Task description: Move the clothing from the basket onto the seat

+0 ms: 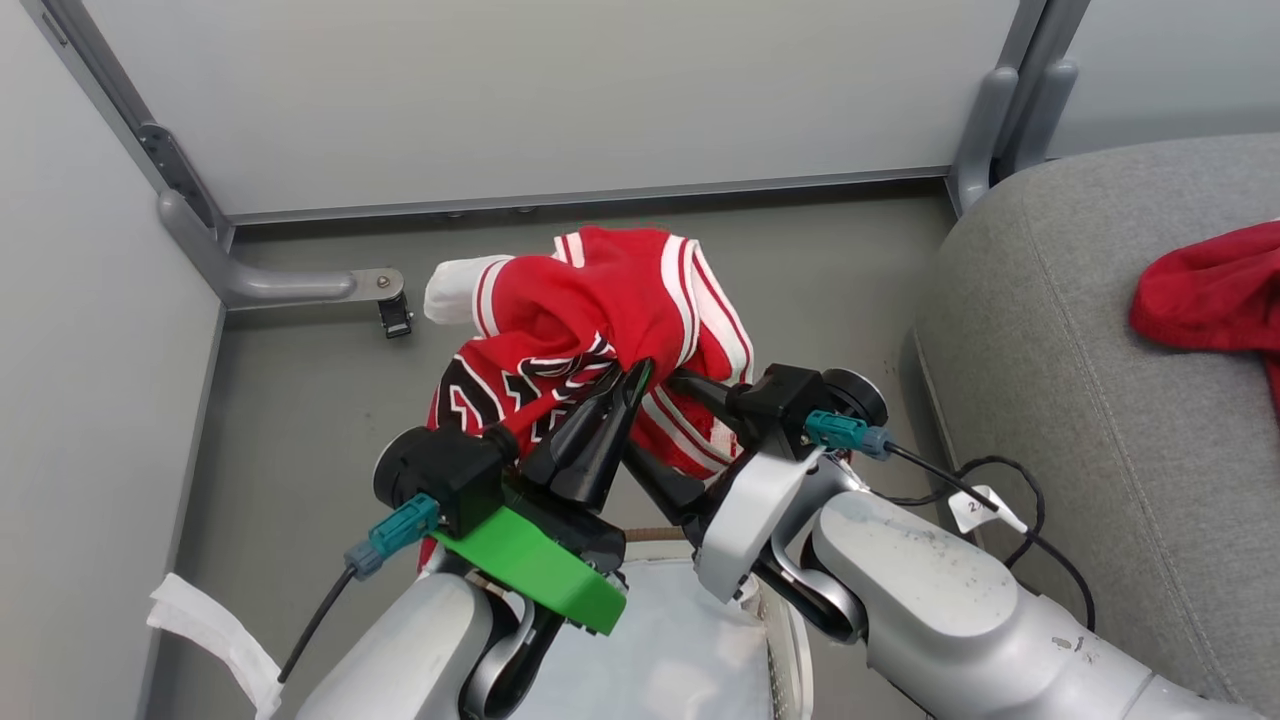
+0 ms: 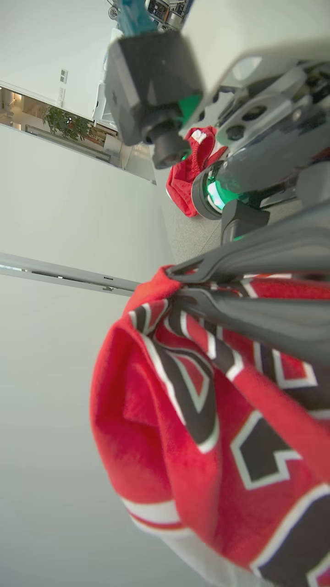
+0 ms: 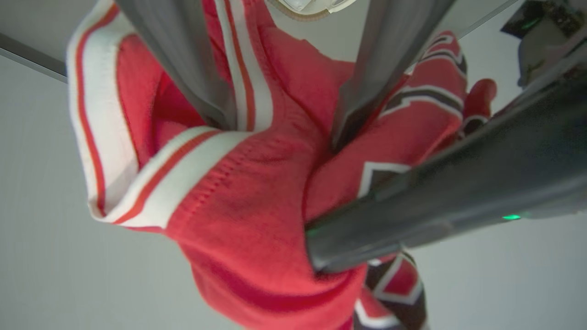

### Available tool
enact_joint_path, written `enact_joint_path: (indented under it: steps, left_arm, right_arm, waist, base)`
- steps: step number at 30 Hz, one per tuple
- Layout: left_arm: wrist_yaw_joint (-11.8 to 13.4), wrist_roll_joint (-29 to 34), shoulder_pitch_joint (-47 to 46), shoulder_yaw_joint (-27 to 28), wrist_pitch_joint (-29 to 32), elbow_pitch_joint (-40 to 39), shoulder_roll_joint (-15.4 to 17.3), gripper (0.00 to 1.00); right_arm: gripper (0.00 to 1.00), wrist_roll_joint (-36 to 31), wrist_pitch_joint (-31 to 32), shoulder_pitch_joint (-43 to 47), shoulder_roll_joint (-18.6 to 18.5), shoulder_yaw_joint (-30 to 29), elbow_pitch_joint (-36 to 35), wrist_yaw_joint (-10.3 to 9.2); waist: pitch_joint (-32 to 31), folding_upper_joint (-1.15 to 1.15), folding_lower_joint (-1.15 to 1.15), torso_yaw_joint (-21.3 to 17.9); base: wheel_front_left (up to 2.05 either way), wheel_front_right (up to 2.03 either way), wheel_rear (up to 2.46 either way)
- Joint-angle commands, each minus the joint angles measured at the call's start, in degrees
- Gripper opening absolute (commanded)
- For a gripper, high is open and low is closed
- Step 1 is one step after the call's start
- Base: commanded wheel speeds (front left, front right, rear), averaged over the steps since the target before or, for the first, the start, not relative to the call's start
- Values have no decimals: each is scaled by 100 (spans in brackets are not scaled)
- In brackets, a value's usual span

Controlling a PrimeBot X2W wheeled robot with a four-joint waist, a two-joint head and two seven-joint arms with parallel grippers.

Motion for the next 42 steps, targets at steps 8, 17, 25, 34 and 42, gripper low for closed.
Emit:
enact_joint_path:
  steps: [8, 17, 25, 34, 42]
  left_arm:
    - [-15, -64, -58, 3, -3, 39, 27, 0]
    - [-15, 169, 215, 433, -1, 226, 32, 100]
    - [-15, 350, 298, 687, -2, 266, 73, 100]
    - [-15, 395, 253, 495, -2, 335, 166, 100]
    - [-15, 319, 36, 153, -2, 388, 319, 100]
  right_arm:
    - [0, 61, -14, -1, -75, -201, -163, -8]
    - [0, -535, -14, 558, 21, -1117, -776, -8]
    - [0, -919, -14, 1050, 19, -1844, -1385, -7]
    - [0, -1152, -14, 1592, -40, -2519, -1826, -7]
    - [0, -1563, -14, 1721, -109, -3387, -2053, -7]
  waist:
    - [28, 0, 0, 22]
    - [117, 0, 0, -898]
    - [290, 0, 0, -2348]
    - [532, 0, 0, -3454]
    - [895, 0, 0, -3515]
  base:
    - [0, 0, 0]
    - [0, 0, 0]
    - [0, 0, 0]
    - [0, 0, 0]
    - [0, 0, 0]
